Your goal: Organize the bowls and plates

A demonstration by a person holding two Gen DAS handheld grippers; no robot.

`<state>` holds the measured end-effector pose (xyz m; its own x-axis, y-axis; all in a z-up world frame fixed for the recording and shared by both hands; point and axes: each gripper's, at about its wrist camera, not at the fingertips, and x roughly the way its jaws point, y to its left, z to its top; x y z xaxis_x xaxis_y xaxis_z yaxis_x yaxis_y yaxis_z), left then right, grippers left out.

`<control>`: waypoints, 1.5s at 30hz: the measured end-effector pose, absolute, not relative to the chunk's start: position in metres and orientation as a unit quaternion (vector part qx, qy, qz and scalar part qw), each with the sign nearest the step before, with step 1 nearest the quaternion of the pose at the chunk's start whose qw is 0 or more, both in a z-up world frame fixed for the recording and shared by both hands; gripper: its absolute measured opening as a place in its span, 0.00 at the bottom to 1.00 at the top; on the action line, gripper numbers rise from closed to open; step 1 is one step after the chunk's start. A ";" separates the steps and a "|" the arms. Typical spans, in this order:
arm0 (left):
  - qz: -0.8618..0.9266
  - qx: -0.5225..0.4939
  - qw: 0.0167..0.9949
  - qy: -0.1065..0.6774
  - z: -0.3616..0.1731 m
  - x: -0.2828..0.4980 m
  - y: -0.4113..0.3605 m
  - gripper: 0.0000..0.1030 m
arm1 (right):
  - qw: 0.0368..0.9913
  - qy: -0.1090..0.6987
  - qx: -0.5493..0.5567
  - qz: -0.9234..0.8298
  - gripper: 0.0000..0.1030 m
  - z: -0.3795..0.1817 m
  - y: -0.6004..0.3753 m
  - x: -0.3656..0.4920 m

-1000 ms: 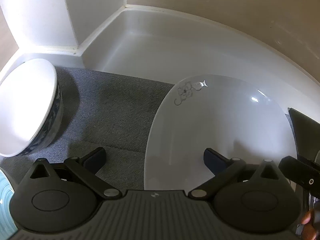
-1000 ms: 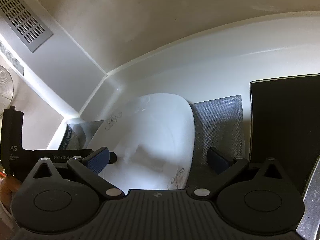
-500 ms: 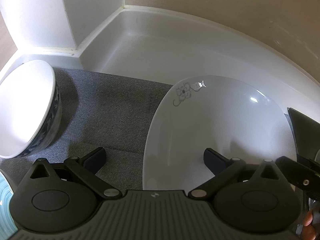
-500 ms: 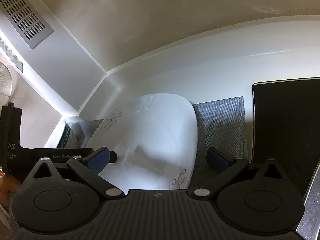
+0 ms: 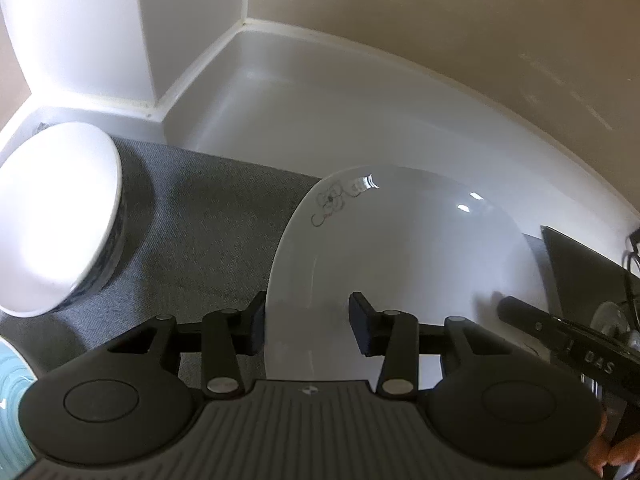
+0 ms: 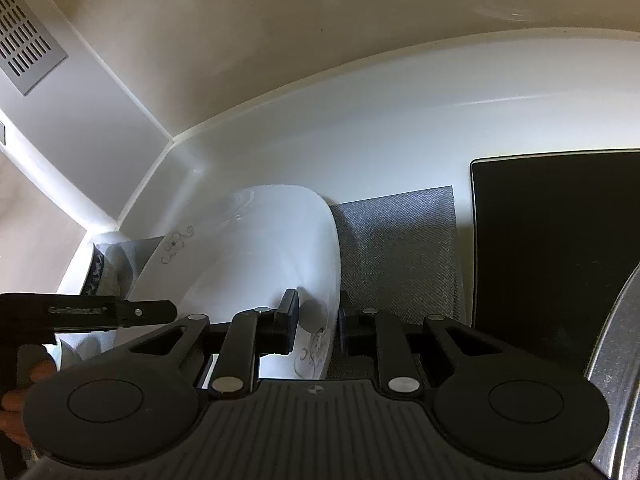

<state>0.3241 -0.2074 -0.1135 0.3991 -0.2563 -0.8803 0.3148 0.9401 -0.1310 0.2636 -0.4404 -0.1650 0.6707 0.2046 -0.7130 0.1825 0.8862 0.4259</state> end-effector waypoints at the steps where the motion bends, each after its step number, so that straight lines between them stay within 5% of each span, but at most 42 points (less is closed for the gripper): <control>1: -0.173 0.029 0.837 0.517 -0.111 0.323 -0.207 0.46 | 0.881 0.408 0.239 0.005 0.21 -0.164 -0.440 0.263; 45: -0.247 0.084 0.806 0.531 -0.088 0.151 -0.150 0.46 | 0.864 0.425 0.265 -0.040 0.21 -0.121 -0.377 0.073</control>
<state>0.1506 -0.1500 -0.0878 0.3139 -0.3084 -0.8980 0.4879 0.8637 -0.1261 0.0732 -0.3773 -0.1213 0.6352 0.1567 -0.7563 0.2946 0.8560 0.4248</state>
